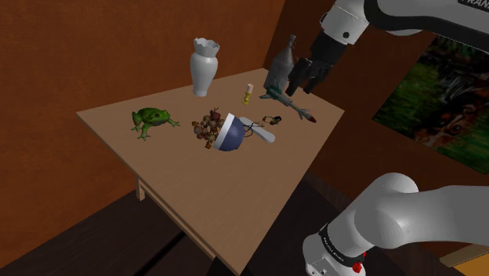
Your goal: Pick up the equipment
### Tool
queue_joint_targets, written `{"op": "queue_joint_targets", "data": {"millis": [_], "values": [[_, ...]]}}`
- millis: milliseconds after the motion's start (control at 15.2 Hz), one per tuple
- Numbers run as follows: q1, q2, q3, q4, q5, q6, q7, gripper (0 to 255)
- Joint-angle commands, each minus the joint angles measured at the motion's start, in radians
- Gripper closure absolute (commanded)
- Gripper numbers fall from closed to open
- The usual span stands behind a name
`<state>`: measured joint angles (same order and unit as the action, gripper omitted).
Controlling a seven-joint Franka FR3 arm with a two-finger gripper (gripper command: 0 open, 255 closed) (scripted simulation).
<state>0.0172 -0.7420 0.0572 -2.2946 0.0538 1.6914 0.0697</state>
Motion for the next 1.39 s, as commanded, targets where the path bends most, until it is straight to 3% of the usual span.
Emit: {"op": "queue_joint_targets", "data": {"millis": [0, 660, 990, 1320], "values": [[0.0, 0.0, 0.0, 0.0, 0.0, 0.0, 0.0, 0], [0.051, 0.11, -0.261, -0.133, -0.095, 0.224, -0.523, 0], [0.09, 0.253, -0.392, -0.116, -0.107, 0.337, -0.791, 0], [0.147, 0.444, -0.515, -0.047, -0.061, 0.432, -1.077, 0]]}}
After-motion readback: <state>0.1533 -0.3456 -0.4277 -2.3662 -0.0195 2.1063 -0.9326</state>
